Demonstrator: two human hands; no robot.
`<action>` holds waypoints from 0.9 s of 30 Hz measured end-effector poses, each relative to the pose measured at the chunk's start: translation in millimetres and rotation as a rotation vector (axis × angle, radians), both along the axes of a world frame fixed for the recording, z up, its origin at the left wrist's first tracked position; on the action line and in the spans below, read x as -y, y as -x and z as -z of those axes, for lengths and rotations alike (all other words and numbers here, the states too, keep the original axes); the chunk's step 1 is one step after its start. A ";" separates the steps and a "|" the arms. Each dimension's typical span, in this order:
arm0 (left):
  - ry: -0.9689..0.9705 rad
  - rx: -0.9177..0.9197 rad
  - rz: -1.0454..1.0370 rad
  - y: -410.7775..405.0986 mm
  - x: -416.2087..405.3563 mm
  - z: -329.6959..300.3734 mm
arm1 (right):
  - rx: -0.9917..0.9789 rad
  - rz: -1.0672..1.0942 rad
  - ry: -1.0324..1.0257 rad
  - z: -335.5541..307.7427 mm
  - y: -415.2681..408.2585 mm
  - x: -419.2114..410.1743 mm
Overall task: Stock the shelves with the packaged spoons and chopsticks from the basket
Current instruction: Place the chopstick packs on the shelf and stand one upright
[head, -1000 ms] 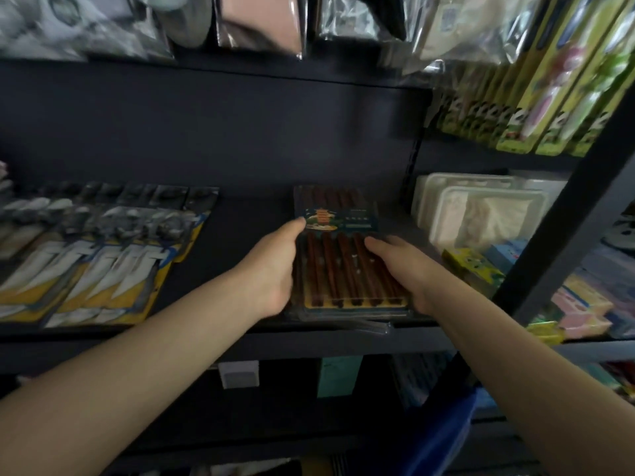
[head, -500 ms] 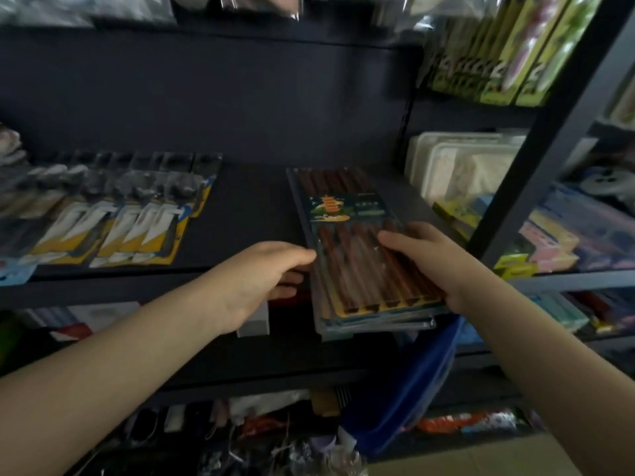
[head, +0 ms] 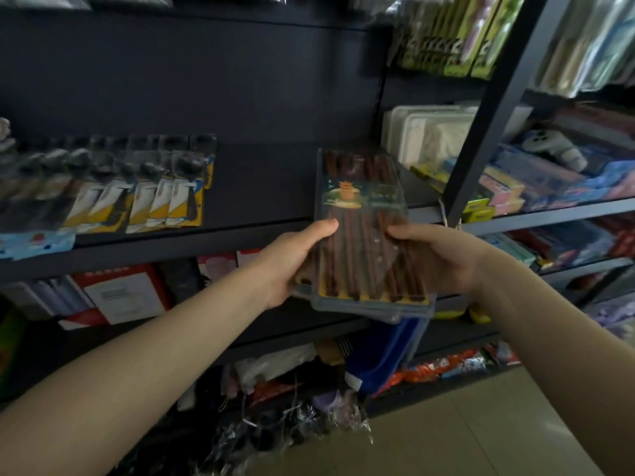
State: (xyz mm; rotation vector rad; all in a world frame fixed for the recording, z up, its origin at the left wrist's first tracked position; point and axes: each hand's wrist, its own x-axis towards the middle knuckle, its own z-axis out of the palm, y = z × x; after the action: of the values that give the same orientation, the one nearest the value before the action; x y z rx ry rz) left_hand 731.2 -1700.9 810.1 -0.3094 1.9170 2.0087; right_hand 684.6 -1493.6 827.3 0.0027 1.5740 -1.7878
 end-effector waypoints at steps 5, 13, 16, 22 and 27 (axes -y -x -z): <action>0.144 -0.339 -0.034 -2.2 10.6 -19.2 | -0.072 0.066 0.057 -16.1 6.0 18.4; 0.552 -0.851 -0.127 46.8 35.1 -75.9 | -0.504 0.119 0.226 -76.9 58.4 37.8; 0.611 -0.827 -0.254 73.2 42.0 -92.6 | -0.620 0.168 0.230 -89.3 77.3 49.9; 0.545 -0.695 -0.289 110.5 41.0 -77.3 | -0.621 0.146 0.153 -87.3 117.7 57.8; 0.483 -0.587 -0.270 127.4 37.6 -60.2 | -0.562 0.083 0.157 -66.5 139.3 58.3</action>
State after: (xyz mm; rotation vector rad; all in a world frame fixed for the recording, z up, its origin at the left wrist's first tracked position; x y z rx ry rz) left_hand 603.8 -1738.5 870.4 -0.0949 2.8717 1.9057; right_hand 545.3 -1552.0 893.9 -0.5597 1.8203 -2.0899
